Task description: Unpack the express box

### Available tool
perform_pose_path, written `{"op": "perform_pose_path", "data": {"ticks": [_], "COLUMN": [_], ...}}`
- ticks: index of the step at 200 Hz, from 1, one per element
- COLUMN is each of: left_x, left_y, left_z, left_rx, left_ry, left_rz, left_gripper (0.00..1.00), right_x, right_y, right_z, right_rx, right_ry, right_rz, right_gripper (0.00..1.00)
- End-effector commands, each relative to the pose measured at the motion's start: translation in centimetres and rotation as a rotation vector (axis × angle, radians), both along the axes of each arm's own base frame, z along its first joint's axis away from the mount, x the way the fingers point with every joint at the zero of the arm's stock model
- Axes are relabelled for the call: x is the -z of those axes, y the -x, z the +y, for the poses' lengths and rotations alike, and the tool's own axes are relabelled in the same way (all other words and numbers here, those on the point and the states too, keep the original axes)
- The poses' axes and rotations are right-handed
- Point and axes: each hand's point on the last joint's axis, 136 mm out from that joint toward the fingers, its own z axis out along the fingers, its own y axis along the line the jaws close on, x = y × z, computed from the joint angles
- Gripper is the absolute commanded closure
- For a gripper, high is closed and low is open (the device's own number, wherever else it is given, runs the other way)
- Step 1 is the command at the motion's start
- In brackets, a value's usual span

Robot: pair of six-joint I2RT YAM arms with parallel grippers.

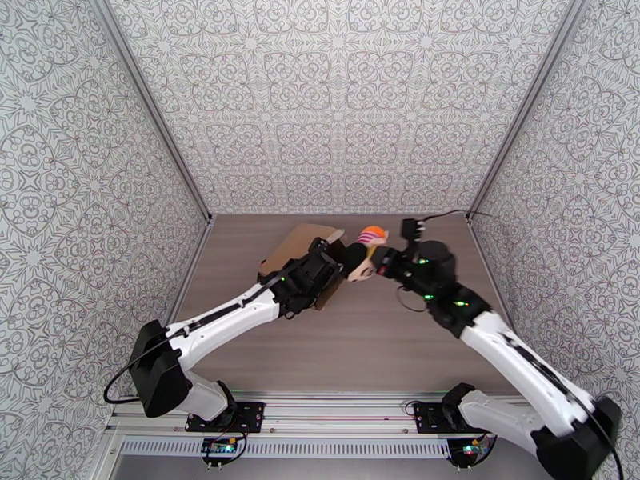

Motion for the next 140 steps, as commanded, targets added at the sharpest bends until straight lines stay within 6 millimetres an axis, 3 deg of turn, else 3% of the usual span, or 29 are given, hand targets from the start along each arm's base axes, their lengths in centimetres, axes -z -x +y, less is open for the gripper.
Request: {"op": "perform_pose_path", "data": {"ticks": [1, 42, 64, 87, 114, 140], "left_x": [-2.4, -4.0, -3.7, -2.5, -1.0, 0.1], "left_y": [0.1, 0.2, 0.3, 0.6, 1.2, 1.5], "left_z": [-1.2, -2.6, -3.7, -4.1, -4.1, -4.1], "left_rx": [0.021, 0.007, -0.016, -0.100, -0.202, -0.262], "left_ry": [0.160, 0.325, 0.428, 0.514, 0.574, 0.615], "left_rz": [0.031, 0.102, 0.144, 0.193, 0.245, 0.261], "left_gripper": [1.00, 1.00, 1.00, 1.00, 1.00, 1.00], "right_x": [2.5, 6.3, 7.9, 10.7, 14.9, 17.7], "right_y": [0.3, -0.6, -0.9, -1.8, -3.2, -4.8], "right_z": [-4.4, -8.5, -10.2, -10.3, -9.1, -8.6], "right_rx": [0.071, 0.068, 0.057, -0.018, -0.132, -0.186], "right_ry": [0.194, 0.417, 0.595, 0.712, 0.750, 0.788], "right_rz": [0.091, 0.250, 0.319, 0.406, 0.495, 0.534], "right_gripper": [1.00, 1.00, 1.00, 1.00, 1.00, 1.00]}}
